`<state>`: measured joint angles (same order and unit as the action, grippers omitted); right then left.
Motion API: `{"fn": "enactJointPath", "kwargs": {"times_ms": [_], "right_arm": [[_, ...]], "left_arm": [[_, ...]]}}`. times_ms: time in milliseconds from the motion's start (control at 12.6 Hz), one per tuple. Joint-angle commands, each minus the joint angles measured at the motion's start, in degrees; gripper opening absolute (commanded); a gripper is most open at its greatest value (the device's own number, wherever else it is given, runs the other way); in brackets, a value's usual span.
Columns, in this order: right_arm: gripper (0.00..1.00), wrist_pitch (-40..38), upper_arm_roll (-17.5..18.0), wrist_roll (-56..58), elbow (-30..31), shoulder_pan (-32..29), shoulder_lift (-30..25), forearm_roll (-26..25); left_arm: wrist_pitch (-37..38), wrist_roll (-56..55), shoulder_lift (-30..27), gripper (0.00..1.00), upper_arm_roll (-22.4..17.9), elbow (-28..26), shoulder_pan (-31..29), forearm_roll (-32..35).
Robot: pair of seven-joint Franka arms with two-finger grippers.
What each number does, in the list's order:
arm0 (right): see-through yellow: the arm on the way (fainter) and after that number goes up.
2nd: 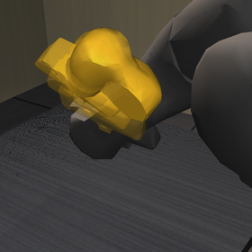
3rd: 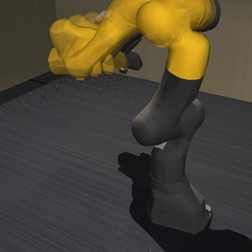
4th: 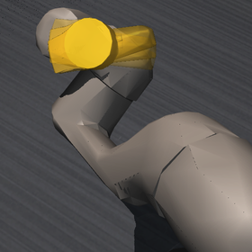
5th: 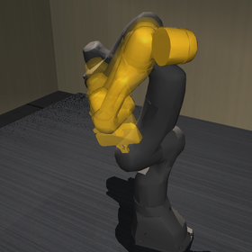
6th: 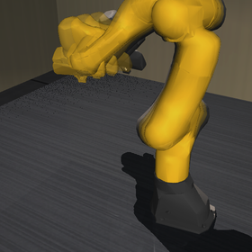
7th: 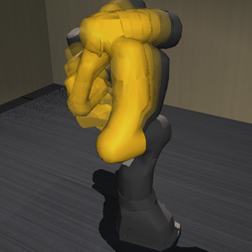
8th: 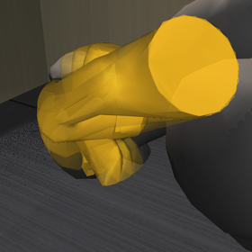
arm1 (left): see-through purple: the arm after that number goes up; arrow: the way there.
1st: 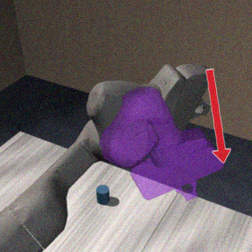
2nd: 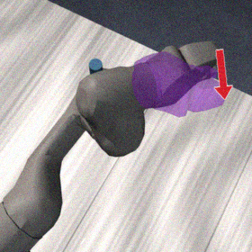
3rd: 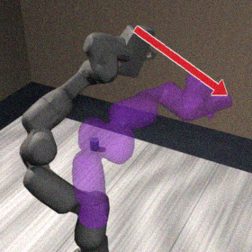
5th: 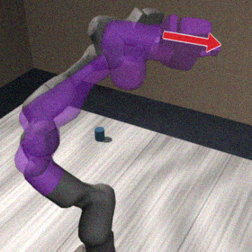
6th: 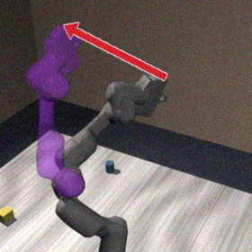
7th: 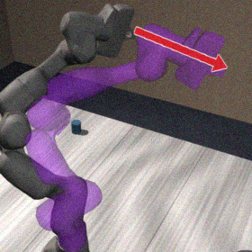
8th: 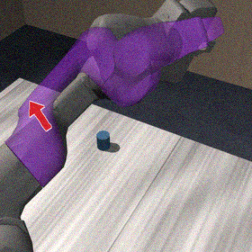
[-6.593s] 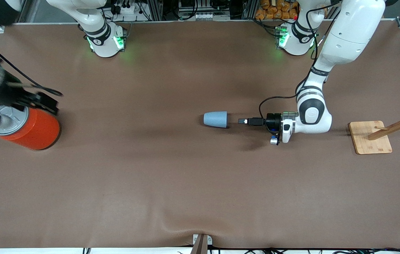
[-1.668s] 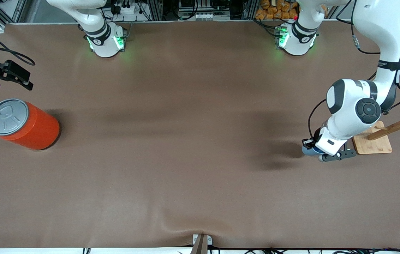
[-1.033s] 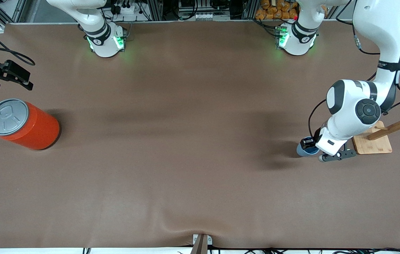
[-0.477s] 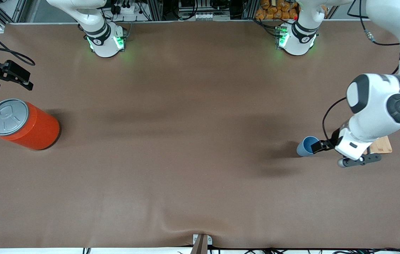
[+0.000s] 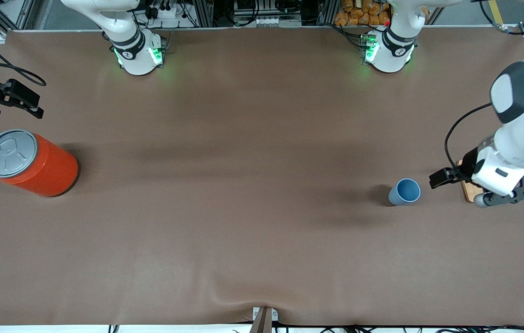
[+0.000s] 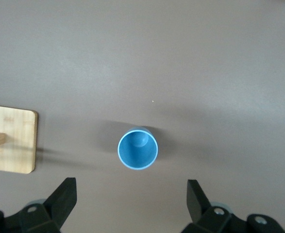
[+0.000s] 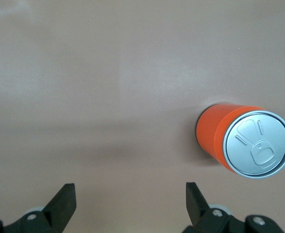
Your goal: Flip cup
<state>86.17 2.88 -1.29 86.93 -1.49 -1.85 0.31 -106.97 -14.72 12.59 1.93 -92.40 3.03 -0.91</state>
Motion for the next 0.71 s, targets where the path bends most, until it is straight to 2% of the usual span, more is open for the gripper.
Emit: {"fn": "enactJointPath", "kwargs": {"times_ms": [0,477,636], "right_arm": [[1.0,0.41,0.54,1.03,0.7,-1.14,-0.52,0.4],[1.0,0.41,0.54,1.21,0.7,-1.23,-0.52,0.4],[1.0,0.41,0.54,1.21,0.7,-1.23,-0.52,0.4]], "left_arm": [[4.13,0.04,-2.47,1.0,0.53,2.49,-0.39,1.35],[13.7,0.56,-8.72,1.0,0.53,3.28,-0.39,1.43],[13.98,1.53,-9.69,1.0,0.36,3.01,-0.48,1.43]]}}
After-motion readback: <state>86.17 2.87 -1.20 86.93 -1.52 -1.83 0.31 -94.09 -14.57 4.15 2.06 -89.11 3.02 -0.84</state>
